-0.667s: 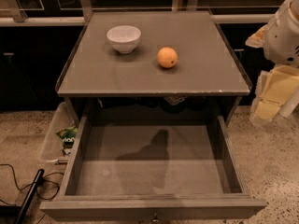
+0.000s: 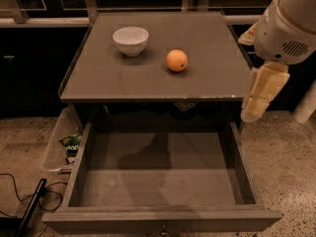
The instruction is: Place orange into top drawer
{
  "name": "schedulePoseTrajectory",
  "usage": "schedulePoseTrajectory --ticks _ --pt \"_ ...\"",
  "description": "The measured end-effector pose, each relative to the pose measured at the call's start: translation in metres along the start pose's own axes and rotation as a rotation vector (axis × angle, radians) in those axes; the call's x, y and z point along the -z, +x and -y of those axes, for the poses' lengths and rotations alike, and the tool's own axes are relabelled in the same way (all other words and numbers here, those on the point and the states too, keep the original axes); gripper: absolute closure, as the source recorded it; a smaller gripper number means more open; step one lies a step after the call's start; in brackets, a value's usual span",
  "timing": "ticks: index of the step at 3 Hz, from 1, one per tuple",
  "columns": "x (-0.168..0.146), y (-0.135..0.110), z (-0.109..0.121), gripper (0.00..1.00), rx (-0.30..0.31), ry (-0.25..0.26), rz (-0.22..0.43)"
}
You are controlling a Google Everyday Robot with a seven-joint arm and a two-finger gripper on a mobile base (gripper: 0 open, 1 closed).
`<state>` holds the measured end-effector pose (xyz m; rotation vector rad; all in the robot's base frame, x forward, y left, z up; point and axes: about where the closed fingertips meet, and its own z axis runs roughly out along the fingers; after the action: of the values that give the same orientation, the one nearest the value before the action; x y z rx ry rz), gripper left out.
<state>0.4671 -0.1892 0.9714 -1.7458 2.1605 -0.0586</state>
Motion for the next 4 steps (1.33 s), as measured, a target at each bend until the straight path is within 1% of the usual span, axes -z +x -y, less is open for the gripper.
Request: schedulePoseTrajectory --ticks 1,2,3,4 --pt "-0.02 -0.035 0.029 0.0 0.054 0.017 0.072" --pt "-0.042 -0.057 0.065 0.0 0.112 0.047 0.158" --pt "-0.07 -0.06 0.103 0.0 0.162 0.08 0.259" --pt "-0.105 -0.036 0.132 0.0 0.159 0.084 0.341"
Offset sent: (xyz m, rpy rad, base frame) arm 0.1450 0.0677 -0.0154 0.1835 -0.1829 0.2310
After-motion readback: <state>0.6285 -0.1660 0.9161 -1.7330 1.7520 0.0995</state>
